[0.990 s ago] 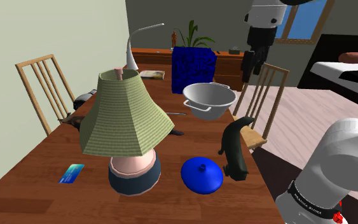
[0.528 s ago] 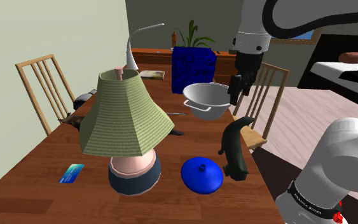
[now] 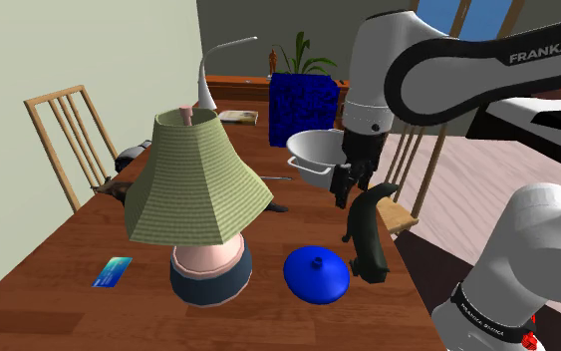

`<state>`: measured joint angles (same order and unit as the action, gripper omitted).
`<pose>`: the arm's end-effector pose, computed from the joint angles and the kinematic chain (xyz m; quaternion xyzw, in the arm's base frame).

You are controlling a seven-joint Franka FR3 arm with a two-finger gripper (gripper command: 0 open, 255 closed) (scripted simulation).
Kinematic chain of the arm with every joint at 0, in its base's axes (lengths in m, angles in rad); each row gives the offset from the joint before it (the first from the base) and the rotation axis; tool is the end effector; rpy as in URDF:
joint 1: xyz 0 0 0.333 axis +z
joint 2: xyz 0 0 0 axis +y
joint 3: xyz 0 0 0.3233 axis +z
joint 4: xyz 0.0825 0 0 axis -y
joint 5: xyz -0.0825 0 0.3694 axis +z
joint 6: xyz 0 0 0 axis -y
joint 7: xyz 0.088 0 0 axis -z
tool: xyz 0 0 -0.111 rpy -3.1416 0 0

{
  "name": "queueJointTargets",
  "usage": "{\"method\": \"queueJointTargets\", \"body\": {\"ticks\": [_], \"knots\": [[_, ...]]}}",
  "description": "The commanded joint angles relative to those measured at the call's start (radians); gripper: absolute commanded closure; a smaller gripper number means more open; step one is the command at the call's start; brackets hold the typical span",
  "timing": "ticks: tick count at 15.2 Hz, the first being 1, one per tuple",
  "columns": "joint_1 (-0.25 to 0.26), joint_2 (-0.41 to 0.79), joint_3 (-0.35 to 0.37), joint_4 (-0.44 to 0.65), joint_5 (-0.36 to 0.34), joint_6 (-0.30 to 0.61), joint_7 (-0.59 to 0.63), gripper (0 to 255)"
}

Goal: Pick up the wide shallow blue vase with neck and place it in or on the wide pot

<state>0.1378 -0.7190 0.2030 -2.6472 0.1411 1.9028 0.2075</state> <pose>0.2897 0.1160 0.4604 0.9997 0.0167 -0.0156 0.0043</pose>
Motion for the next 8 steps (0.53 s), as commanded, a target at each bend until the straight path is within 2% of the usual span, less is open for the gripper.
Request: {"method": "queueJointTargets", "body": {"ticks": [1, 8], "knots": [[0.019, 0.031, 0.031, -0.025, 0.032, 0.059, 0.03, 0], [0.082, 0.201, 0.151, -0.066, 0.133, 0.28, 0.138, 0]]}}
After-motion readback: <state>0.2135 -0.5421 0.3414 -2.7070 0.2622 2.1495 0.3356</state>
